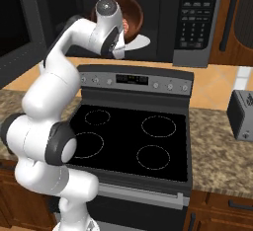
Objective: Open the microwave, place the bowl with waffle inside the microwave, then close the microwave door and turn it on.
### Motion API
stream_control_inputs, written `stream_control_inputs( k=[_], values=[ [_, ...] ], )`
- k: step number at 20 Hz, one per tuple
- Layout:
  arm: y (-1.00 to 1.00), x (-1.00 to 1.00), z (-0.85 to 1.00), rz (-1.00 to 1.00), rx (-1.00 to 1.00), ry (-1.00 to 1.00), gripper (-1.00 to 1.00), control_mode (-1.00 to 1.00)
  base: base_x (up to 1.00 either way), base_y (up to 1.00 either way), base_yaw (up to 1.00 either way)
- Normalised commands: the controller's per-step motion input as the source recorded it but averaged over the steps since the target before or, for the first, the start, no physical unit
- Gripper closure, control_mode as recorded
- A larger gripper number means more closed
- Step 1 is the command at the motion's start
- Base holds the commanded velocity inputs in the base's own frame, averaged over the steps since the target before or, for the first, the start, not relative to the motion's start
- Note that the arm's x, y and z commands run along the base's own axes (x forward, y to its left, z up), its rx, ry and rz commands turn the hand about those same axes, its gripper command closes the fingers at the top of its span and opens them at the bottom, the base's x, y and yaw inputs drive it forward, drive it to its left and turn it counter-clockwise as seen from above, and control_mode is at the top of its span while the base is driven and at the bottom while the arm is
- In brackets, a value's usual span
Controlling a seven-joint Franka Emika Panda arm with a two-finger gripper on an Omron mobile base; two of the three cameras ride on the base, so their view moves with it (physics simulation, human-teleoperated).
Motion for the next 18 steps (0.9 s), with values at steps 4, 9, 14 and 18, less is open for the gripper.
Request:
stream_control_inputs(
  k=[4,9,14,18],
  values=[
    [0.0,0.04,-0.14,0.0,0.0,-0.03,-1.0,-1.0,0.0,0.0,0.0],
    [0.0,0.24,0.05,0.0,0.0,-0.19,-1.0,-1.0,0.0,0.0,0.0],
    [0.0,0.36,0.27,0.04,0.0,-0.4,-1.0,-1.0,0.0,0.0,0.0],
    [0.0,-0.51,0.28,0.1,0.0,-0.69,-1.0,-1.0,0.0,0.0,0.0]
  ],
)
